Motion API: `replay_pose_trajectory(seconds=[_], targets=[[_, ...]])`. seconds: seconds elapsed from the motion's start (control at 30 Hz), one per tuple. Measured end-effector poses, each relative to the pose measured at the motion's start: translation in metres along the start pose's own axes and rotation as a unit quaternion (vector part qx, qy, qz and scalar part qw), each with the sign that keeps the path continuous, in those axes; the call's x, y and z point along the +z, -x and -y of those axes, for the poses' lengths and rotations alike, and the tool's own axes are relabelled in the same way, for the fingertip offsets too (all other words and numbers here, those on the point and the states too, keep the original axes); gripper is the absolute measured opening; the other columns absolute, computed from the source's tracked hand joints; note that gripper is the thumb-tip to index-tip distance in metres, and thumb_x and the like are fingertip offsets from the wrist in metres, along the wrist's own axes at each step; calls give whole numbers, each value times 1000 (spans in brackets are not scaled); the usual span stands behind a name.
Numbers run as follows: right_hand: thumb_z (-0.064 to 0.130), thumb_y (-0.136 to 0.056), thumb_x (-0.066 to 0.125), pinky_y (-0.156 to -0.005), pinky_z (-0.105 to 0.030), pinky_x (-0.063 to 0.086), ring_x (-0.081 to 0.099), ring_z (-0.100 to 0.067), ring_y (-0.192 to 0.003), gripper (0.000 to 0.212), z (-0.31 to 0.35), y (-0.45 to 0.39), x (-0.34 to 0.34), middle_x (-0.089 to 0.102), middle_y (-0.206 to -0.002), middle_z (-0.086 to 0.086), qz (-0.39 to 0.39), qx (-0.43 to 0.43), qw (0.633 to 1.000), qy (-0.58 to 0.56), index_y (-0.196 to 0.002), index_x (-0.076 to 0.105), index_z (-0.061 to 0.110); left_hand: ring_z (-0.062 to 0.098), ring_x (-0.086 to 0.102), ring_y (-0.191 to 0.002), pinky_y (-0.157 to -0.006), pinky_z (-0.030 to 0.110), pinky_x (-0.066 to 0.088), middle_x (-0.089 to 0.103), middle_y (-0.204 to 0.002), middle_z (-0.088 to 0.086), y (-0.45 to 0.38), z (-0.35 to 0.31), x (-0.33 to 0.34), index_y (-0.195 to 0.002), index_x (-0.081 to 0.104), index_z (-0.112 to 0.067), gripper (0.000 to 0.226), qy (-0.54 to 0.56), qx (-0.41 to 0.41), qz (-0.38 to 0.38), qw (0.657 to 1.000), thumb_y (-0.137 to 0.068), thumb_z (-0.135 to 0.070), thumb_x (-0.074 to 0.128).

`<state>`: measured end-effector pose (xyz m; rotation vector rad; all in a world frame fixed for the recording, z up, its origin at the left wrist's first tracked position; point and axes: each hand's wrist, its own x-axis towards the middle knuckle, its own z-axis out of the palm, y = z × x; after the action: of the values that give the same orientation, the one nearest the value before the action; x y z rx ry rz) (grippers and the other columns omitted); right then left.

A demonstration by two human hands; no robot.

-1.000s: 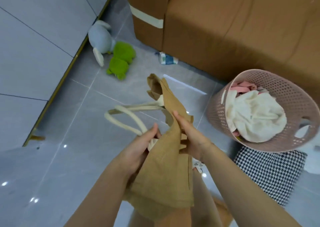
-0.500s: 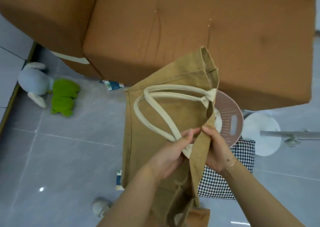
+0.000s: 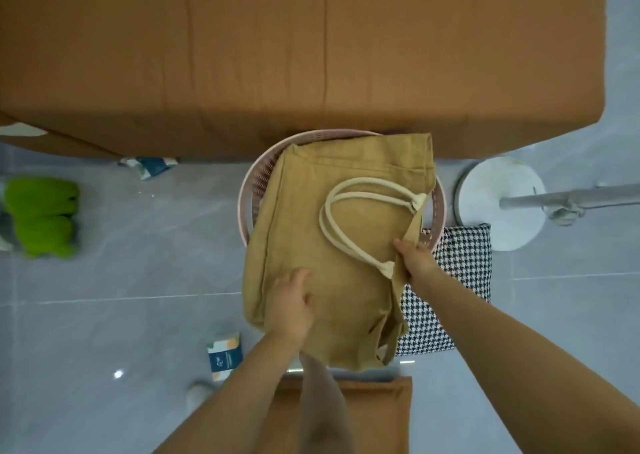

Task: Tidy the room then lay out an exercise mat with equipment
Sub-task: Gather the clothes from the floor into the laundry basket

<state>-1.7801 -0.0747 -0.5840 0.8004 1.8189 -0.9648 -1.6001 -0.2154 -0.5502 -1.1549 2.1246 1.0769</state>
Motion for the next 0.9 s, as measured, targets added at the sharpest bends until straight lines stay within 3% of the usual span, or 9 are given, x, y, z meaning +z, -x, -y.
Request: replay_pose_trajectory(seconds=[0.13,0.2,0.3,0.4,0.5,0.67,0.77,0.83,0.9], targets=[[45,-95,46,-105,-47,39,50,-33,-122,55,-26,9,6,52,-131,-11,-23,-25,999,24,-140,40,13,26,37,-135,-116,38,21,47,-141,4,7,54,-17,-130,53,-19,53,-170,171,66,968,-78,-9,54],[45,-97,39,-101,-42,40,51,-31,-118,48,-42,24,1,55,-122,-11,-38,-39,998,20,-129,52,11,25,36,-138,-117,47,9,46,-143,2,11,70,-21,-131,52,-24,66,-275,280,95,915,-65,-25,61],[48,-98,39,-97,-34,37,49,-25,-115,38,-65,50,-9,53,-121,-1,-8,-34,998,43,-118,58,22,27,-6,-147,-112,62,-10,-8,-159,1,22,78,-20,-152,8,-26,91,-422,307,180,834,-79,-29,62],[48,-87,60,-104,-39,38,50,-27,-119,57,-99,65,-20,53,-123,-1,46,-14,989,137,-135,46,21,32,-20,-144,-101,64,-26,-29,-155,9,24,77,-13,-146,-25,-27,99,-506,274,166,800,-88,-14,54],[28,-81,72,-97,-40,47,58,-27,-103,53,-127,64,-23,64,-111,-10,41,19,975,218,-124,56,3,33,-21,-143,-95,69,-26,-33,-153,10,18,82,-4,-142,-32,-29,102,-517,250,124,810,-89,-10,53],[17,-73,76,-102,-40,44,60,-29,-112,58,-128,82,-35,65,-121,-14,194,81,973,-95,-125,56,1,34,-2,-146,-99,72,-21,-14,-159,9,14,94,3,-144,-30,-26,111,-545,271,76,790,-84,-30,63],[14,-78,62,-81,-32,56,67,-22,-92,39,-112,104,-45,69,-108,-11,253,66,951,-163,-116,62,3,29,48,-124,-111,58,0,48,-137,7,15,92,-1,-149,25,-20,100,-456,304,31,836,-64,-20,77],[14,-72,67,-75,-35,59,70,-23,-88,43,-102,111,-49,71,-104,-12,248,60,939,-232,-114,63,3,25,59,-110,-111,40,13,63,-120,3,10,83,-11,-133,53,-21,68,-338,317,48,885,-68,-6,67],[16,-67,73,-76,-40,59,72,-25,-87,42,-90,112,-50,73,-98,-13,234,46,924,-299,-107,67,6,25,57,-113,-106,30,29,64,-122,3,3,66,-28,-129,57,-26,51,-238,252,130,929,-81,-10,53]])
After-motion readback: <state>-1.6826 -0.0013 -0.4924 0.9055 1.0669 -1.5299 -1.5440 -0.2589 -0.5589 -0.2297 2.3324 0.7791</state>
